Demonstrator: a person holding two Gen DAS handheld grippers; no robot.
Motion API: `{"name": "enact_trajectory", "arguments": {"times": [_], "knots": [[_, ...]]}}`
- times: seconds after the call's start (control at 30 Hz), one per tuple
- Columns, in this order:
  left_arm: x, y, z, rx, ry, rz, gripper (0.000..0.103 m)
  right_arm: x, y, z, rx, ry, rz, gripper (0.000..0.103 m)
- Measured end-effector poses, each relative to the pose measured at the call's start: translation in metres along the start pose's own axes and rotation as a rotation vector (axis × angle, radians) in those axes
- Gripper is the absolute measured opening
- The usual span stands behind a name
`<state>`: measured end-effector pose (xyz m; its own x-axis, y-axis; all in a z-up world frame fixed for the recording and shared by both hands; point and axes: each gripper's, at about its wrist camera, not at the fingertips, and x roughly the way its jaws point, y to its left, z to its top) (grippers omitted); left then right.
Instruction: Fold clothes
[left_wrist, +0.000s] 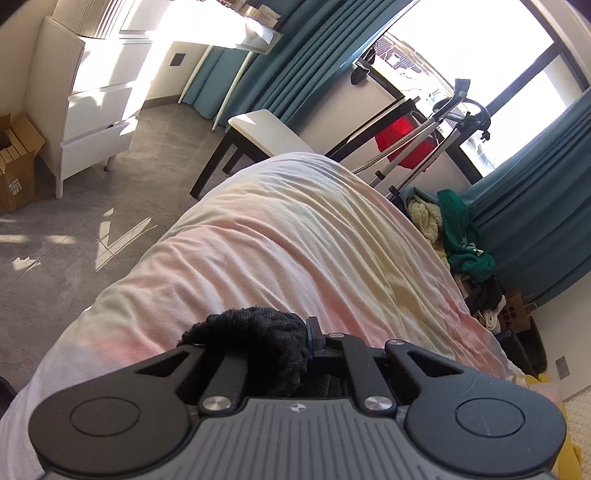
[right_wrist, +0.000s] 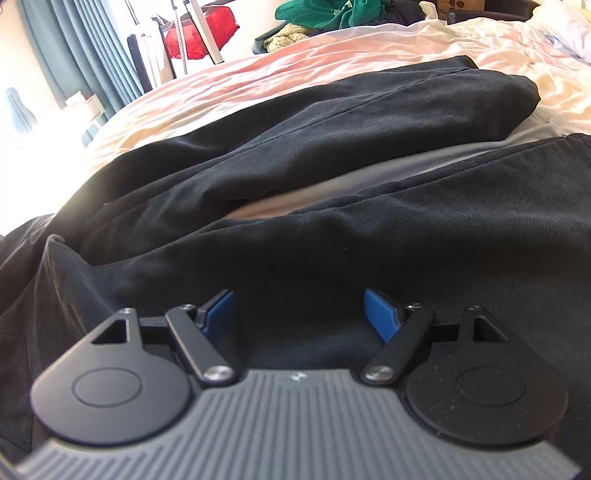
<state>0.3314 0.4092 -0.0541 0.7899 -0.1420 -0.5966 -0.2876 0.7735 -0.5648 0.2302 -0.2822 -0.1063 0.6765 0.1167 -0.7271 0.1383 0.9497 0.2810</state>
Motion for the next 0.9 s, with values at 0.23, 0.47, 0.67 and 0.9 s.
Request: {"name": "enact_trajectory", "arguments": {"times": [0.23,0.47,0.67,0.9], "knots": [[-0.032,-0.02,0.035,0.018,-0.095,0.023,0.007,-0.006,-0.009,-0.004,0.032,-0.002,0.022,0.079],[0.024,-0.01,0.048,0.057,-0.072,0.189,0.007,-0.008,-0.015,-0.002,0.037,0.001,0.028,0.079],[0.084,0.01,0.031,0.088,0.01,0.271,0.007,-0.002,-0.016,0.0,0.046,-0.002,0.029,0.081],[0.059,0.013,0.016,0.188,-0.004,0.177,0.018,0.002,-0.013,0.007,0.063,-0.016,0.022,0.081]]}}
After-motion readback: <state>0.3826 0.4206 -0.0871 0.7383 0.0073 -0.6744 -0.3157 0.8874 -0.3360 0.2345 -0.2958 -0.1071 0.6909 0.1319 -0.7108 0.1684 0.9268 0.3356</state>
